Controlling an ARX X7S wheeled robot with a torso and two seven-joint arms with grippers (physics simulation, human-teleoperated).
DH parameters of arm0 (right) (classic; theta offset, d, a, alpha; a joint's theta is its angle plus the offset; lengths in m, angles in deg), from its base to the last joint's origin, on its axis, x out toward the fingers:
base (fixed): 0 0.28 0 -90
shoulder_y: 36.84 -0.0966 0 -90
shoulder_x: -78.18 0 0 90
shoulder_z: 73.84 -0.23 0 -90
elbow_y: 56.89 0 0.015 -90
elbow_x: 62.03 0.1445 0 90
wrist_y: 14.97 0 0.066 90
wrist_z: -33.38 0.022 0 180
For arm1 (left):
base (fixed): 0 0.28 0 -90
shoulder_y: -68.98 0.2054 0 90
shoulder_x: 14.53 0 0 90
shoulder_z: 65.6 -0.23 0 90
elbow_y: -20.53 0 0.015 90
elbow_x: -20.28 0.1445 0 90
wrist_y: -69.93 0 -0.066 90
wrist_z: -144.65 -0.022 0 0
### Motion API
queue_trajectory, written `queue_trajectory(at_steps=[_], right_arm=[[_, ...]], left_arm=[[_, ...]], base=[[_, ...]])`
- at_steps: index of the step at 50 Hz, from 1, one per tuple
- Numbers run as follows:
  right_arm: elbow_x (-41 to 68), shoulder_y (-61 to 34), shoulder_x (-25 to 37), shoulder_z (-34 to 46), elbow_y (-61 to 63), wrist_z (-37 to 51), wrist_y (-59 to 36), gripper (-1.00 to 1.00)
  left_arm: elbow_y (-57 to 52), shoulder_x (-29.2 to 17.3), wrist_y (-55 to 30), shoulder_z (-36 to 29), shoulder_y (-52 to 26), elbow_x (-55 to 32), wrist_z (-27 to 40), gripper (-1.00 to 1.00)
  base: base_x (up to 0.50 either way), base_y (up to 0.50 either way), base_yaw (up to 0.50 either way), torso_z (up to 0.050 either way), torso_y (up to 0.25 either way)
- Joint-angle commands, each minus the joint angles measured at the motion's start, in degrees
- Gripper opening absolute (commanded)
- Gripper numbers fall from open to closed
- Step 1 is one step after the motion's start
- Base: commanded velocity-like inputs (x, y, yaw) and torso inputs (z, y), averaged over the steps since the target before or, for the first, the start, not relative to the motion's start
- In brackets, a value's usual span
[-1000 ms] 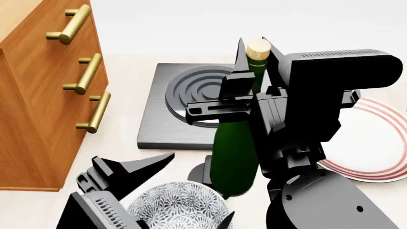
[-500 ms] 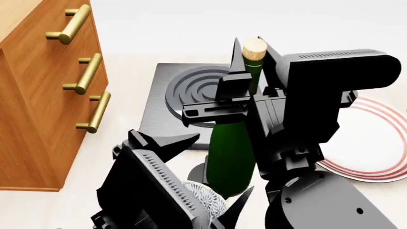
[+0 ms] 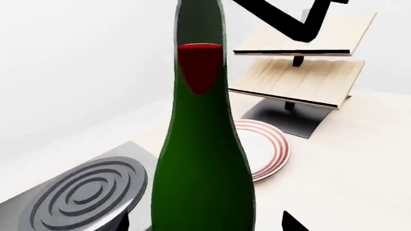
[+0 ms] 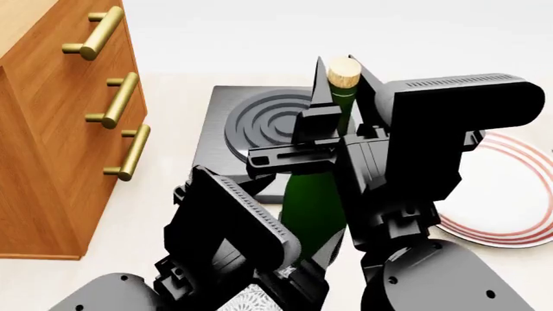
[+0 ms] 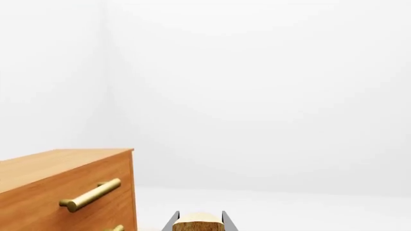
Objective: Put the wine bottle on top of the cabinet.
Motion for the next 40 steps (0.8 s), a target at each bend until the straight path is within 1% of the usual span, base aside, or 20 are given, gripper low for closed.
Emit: queue_trajectory(at_steps=[1, 18, 32, 39, 40], right_arm=[[-0.92, -0.65, 0.29, -0.64, 1.14, -0.10, -0.26, -1.00], [-0.52, -0.83, 0.48, -0.70, 1.36, 0.07, -0.19, -1.00], [-0.65, 0.65, 0.83, -0.80, 1.74, 0.05, 0.70, -1.00], [-0.65, 0.55, 0.91, -0.80, 1.57, -0.01, 0.85, -1.00], [-0.56, 0.62, 0.95, -0.82, 1.74, 0.11, 0.78, -1.00]], left_arm=[[5.17, -0.17, 3.50, -0.83, -0.79, -2.23, 1.73, 1.00], [8.14, -0.52, 6.86, -2.93, -0.54, -4.69, 3.50, 1.00], [12.64, -0.31, 10.11, -4.38, -2.20, -6.23, 4.98, 1.00], [12.22, -0.82, 11.35, -4.46, -1.97, -7.31, 6.14, 1.00], [12.04, -0.91, 11.41, -4.48, -1.87, -7.55, 6.19, -1.00]], base=[[0.00, 0.00, 0.00, 0.000, 0.000], [0.00, 0.00, 0.00, 0.000, 0.001], [0.00, 0.00, 0.00, 0.000, 0.001], [0.00, 0.00, 0.00, 0.001, 0.000], [0.00, 0.00, 0.00, 0.000, 0.000]])
